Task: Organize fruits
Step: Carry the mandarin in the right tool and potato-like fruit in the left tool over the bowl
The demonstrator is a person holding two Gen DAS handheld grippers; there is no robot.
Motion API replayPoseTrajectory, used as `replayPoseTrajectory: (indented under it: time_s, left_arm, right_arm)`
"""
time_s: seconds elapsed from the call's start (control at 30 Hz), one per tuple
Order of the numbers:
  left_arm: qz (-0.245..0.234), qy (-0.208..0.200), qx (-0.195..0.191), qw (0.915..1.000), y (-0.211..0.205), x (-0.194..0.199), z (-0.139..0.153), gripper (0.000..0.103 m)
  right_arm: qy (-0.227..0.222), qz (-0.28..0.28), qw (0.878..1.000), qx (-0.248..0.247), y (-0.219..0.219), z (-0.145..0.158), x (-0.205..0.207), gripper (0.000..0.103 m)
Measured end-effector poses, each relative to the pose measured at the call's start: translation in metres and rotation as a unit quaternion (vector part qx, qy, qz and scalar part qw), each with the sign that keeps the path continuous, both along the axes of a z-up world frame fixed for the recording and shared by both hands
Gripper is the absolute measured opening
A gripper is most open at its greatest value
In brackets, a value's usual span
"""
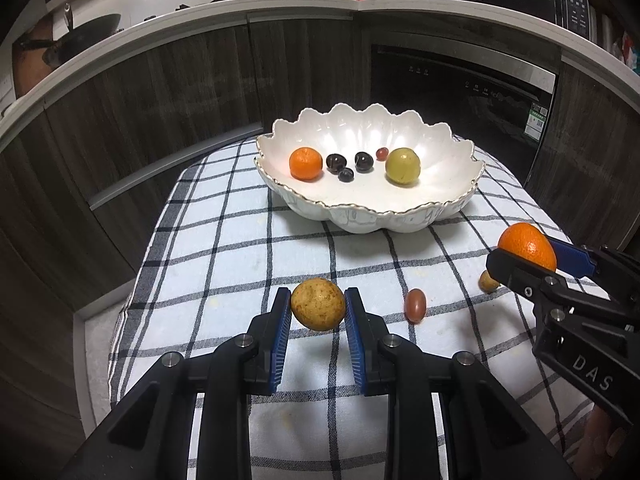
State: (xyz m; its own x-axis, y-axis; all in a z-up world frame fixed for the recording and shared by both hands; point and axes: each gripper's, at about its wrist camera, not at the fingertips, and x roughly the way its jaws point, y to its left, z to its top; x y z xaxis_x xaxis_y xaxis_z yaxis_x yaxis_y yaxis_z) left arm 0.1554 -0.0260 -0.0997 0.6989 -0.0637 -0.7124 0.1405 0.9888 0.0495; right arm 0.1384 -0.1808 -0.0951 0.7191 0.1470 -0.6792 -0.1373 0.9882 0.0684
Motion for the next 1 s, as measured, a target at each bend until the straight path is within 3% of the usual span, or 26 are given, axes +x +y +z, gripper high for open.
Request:
replayPoseTrajectory:
  time_s: [1.0]
  left_arm:
    - [-0.006,-0.023,-0.003,0.9997,-0.021,0.040,0.038,0.027]
  right_arm:
    - [-0.037,-0.027,0.999,0.012,-0.027,0.043,0.036,0.047]
